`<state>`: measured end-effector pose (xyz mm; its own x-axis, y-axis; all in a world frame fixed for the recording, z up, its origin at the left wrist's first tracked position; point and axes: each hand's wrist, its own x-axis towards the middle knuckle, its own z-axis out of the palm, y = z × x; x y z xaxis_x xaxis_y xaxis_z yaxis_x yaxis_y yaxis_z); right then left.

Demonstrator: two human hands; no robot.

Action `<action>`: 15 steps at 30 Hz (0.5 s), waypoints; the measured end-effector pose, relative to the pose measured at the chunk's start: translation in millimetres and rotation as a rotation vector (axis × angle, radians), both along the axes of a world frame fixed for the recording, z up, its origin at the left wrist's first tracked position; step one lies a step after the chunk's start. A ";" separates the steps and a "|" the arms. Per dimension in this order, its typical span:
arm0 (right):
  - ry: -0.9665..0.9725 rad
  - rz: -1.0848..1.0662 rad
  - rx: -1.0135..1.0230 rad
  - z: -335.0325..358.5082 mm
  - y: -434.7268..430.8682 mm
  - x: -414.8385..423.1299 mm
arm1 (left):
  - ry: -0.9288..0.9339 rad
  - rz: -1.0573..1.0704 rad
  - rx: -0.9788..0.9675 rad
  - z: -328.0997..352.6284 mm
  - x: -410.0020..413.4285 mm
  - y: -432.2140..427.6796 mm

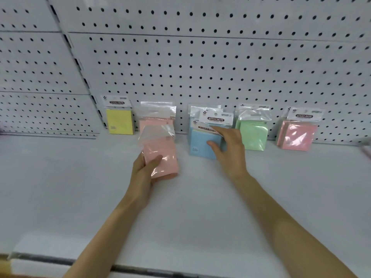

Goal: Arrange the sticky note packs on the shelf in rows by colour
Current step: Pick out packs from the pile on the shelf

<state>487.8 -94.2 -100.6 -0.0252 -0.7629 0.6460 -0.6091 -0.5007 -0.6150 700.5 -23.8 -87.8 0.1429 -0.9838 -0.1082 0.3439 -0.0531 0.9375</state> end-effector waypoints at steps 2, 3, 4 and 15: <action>0.051 -0.041 -0.018 -1.3 -5.5 0.1 | 0.001 0.019 -0.002 -1.1 0.7 -3.3; 0.076 -0.070 -0.034 -2.2 -6.8 -0.3 | 0.001 0.028 -0.006 -1.7 1.1 -4.9; 0.102 -0.102 -0.054 -3.1 -7.8 -0.8 | -0.002 0.034 -0.013 -2.0 1.5 -6.9; 0.012 -0.283 0.042 0.1 -2.0 -0.6 | -0.127 0.073 -0.117 -4.8 32.0 -22.6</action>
<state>487.2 -96.2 -100.5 -0.2332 -0.7525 0.6160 -0.7286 -0.2843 -0.6231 732.5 -46.4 -92.6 0.2191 -0.9752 0.0302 0.2218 0.0799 0.9718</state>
